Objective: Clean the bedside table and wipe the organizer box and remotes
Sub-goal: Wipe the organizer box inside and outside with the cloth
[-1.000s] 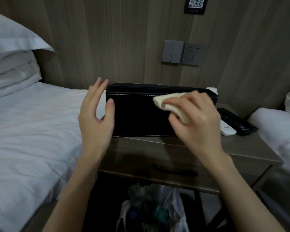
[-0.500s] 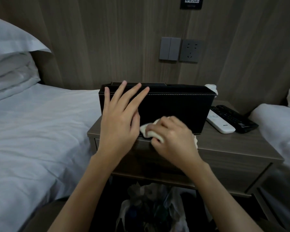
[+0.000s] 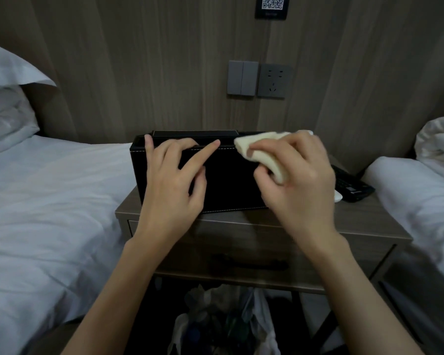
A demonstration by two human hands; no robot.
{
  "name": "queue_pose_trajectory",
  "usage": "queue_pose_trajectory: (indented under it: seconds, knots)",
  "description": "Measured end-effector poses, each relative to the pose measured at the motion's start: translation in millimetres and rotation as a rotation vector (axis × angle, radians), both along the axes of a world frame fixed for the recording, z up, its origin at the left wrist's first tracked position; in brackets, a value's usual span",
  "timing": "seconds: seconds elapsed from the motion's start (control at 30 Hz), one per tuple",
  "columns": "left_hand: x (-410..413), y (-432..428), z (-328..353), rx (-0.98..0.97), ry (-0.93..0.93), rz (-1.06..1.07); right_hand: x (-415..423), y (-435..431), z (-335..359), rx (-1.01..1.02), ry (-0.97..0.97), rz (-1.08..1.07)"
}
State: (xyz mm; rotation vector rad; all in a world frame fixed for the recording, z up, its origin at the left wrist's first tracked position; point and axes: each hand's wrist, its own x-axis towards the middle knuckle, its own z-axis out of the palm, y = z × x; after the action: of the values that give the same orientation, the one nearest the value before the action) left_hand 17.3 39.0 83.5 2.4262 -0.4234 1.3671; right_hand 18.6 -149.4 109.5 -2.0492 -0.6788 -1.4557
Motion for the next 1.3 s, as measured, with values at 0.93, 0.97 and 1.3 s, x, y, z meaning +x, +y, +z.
queue_pose_trajectory:
  seconds: [0.93,0.97,1.3]
  knots:
    - [10.8,21.5,2.4,-0.092,0.042,-0.090,23.1,-4.2,-6.9,-0.059,0.084,-0.057]
    - [10.4,20.2,2.3,-0.094,0.043,-0.090,27.6,-5.4,-9.5,-0.069,0.112,-0.059]
    - [12.4,17.6,1.6,-0.153,0.042,-0.108,22.4,-1.8,-48.7,-0.276,0.283,-0.016]
